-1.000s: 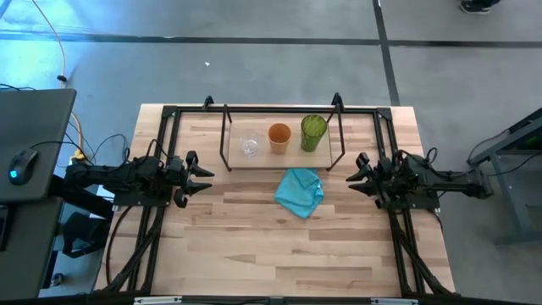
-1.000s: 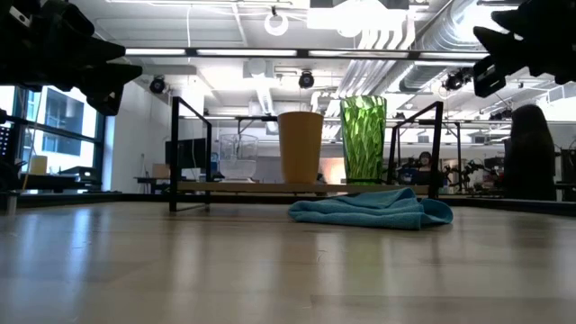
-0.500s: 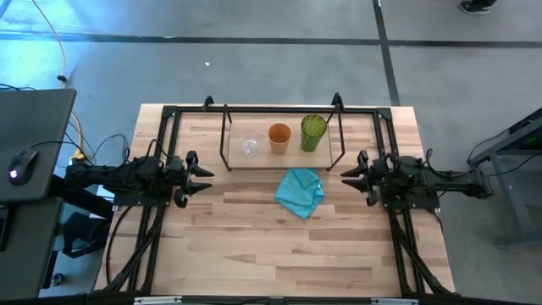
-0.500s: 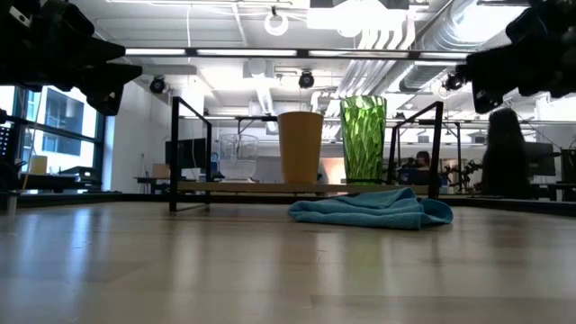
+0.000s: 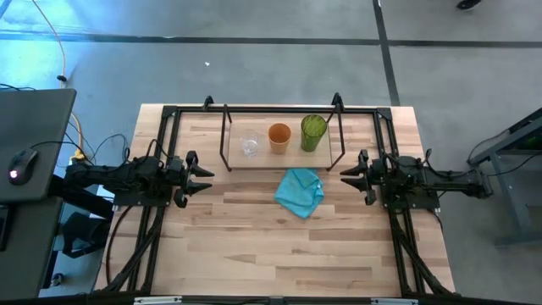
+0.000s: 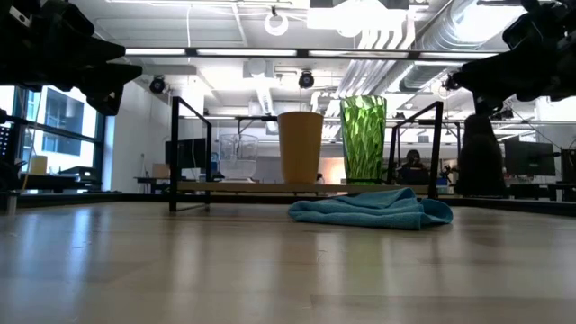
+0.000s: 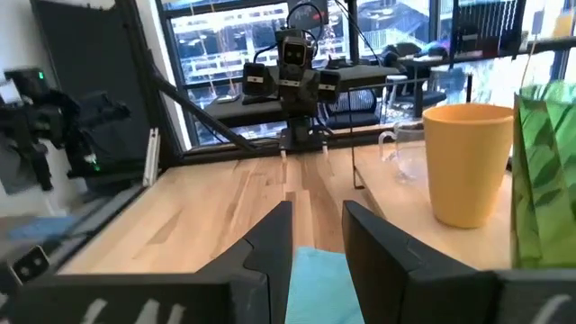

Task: Stack small to large cups/mugs on shelf
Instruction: Return to Home Position

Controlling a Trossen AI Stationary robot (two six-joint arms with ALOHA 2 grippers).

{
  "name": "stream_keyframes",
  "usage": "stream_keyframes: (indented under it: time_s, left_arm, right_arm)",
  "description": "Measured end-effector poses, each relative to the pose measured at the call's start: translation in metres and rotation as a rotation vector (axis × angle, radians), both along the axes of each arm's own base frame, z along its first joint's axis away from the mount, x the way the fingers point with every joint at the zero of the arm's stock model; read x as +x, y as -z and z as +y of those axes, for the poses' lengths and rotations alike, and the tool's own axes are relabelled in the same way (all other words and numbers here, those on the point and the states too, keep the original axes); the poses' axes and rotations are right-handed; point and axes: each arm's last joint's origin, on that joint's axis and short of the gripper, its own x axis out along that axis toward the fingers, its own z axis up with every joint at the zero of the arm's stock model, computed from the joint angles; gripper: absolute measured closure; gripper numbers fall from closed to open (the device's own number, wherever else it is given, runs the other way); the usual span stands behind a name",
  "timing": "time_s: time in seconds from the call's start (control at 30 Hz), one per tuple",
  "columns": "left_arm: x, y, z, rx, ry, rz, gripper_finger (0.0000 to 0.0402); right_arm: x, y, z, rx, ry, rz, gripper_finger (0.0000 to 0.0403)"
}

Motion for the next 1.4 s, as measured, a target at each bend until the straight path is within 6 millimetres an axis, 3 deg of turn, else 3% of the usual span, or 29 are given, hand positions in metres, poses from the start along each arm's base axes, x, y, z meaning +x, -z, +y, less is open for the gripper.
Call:
stream_keyframes:
  time_s: [0.27,1.4]
  left_arm:
    - [0.0000,0.0000,0.0000,0.000,0.000,0.000,0.0234]
    - [0.0000,0.0000,0.0000,0.000,0.000,0.000,0.0234]
  right_arm:
    - [0.0000,0.0007,-0.0017,-0.150,0.058,0.010,0.0313]
    - [0.0000,0.0006,-0.0012,-0.100,0.046,0.010,0.0313]
